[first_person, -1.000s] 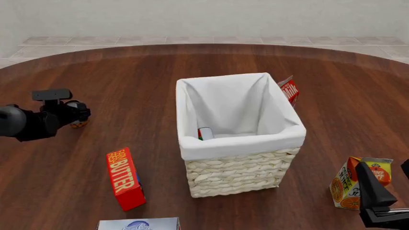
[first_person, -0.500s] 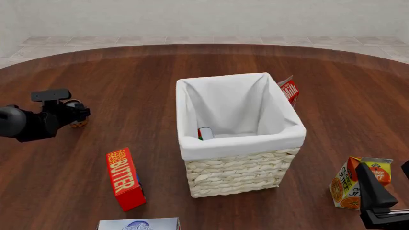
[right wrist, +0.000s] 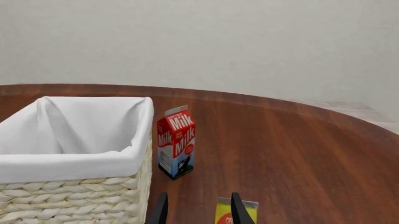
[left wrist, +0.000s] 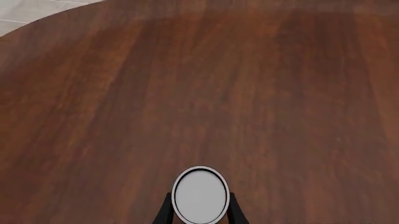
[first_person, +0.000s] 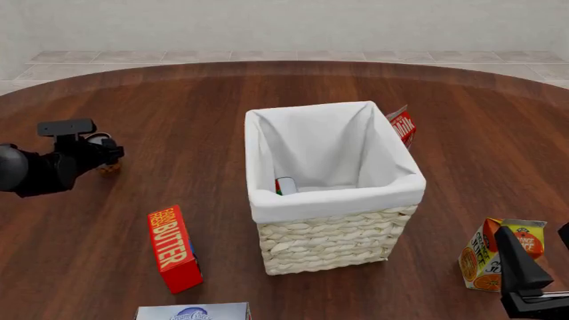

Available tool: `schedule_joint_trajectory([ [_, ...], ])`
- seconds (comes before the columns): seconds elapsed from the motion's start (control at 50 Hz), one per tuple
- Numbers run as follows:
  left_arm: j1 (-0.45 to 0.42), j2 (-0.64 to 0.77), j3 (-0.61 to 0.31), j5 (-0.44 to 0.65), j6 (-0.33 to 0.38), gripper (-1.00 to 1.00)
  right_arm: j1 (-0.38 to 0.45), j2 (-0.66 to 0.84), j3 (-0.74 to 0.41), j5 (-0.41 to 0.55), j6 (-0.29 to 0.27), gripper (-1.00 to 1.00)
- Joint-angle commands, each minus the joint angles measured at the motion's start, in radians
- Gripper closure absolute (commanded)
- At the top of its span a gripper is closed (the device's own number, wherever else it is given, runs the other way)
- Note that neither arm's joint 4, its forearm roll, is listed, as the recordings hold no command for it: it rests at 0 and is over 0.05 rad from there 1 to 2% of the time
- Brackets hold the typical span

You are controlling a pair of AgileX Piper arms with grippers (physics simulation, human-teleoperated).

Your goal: Pick up the alphabet soup and the tomato sauce, and put them in the basket.

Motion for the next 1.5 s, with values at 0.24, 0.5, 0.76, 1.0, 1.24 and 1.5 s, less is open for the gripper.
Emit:
schedule_joint_trajectory([
  [0.24, -0.029, -0.117, 0.001, 0.036, 0.019, 1.0, 0.003, -0.007, 0.0, 0.007, 0.0, -1.0],
  [0.5, -0.054, -0.185, 0.024, 0.043, 0.021, 1.0, 0.004, -0.006, -0.001, 0.006, 0.002, -1.0],
  [0.76, -0.082, -0.255, 0.042, 0.059, 0.028, 1.0, 0.003, -0.004, -0.001, 0.004, 0.003, -1.0],
  [1.0, -0.11, -0.328, 0.064, 0.076, 0.027, 1.0, 0.004, -0.002, -0.001, 0.001, 0.0, -1.0],
  [1.24, -0.162, -0.389, 0.063, 0.106, 0.021, 1.0, 0.003, -0.005, 0.0, 0.004, -0.002, -1.0],
  [1.5, -0.236, -0.462, 0.066, 0.144, 0.02, 1.0, 0.003, -0.007, -0.001, 0.006, -0.002, -1.0],
])
